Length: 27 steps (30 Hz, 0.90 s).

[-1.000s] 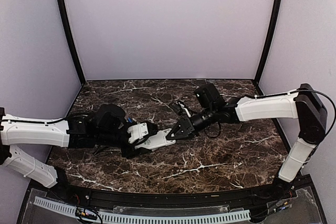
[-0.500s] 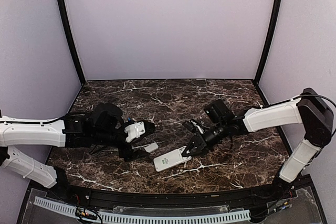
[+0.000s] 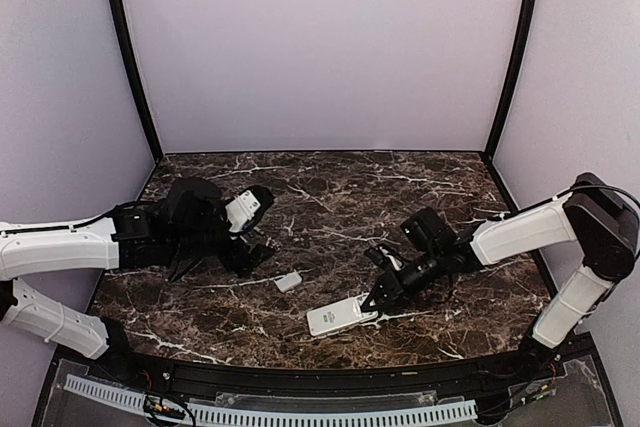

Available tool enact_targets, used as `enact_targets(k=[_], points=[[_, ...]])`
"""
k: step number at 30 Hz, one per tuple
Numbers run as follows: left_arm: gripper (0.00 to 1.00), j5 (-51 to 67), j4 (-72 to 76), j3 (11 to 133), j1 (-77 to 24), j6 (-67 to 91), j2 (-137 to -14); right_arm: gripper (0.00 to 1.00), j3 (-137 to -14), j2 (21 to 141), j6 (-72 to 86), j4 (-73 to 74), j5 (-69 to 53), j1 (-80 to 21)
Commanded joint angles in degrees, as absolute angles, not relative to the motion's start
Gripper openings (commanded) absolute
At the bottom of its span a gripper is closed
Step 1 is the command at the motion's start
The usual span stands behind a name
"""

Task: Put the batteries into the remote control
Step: Place the remote control without the battery cover at the center of the board.

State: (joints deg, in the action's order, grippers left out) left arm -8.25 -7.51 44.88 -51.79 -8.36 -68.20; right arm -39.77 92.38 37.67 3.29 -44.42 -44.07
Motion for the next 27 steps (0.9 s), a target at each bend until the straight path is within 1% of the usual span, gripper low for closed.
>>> enact_targets(k=[1, 4, 7, 9, 11, 19, 23, 27], points=[[0.89, -11.89, -9.94, 45.58, -50.94, -5.68, -66.45, 0.17, -37.41, 91.90, 38.44, 5.88, -35.29, -43.76], [0.89, -12.34, -9.70, 45.44, -50.76, -5.75, -66.40, 0.22, -37.51, 92.57, 38.02, 7.09, -34.04, -43.77], [0.89, -12.89, -9.36, 45.44, -50.72, -5.47, -66.56, 0.24, -37.62, 93.19, 37.71, 7.69, -33.78, -43.77], [0.89, -13.36, -9.43, 45.41, -50.67, -5.45, -66.80, 0.29, -37.77, 93.10, 37.70, 8.42, -33.36, -43.77], [0.89, -14.30, -9.88, 45.50, -50.66, -5.48, -67.23, 0.30, -37.96, 92.31, 37.70, 9.41, -32.63, -43.77], [0.89, -16.52, -10.62, 45.88, -49.91, -2.72, -68.15, 0.31, -39.77, 87.55, 37.07, 15.19, -29.31, -43.86], [0.88, -16.31, -14.25, 48.34, -45.94, 4.88, -70.58, 0.32, -41.96, 84.64, 35.47, 19.98, -25.77, -43.84], [0.85, -15.31, -20.22, 55.06, -41.70, 13.38, -76.57, 0.32, -45.23, 83.43, 33.69, 22.98, -23.08, -43.76]])
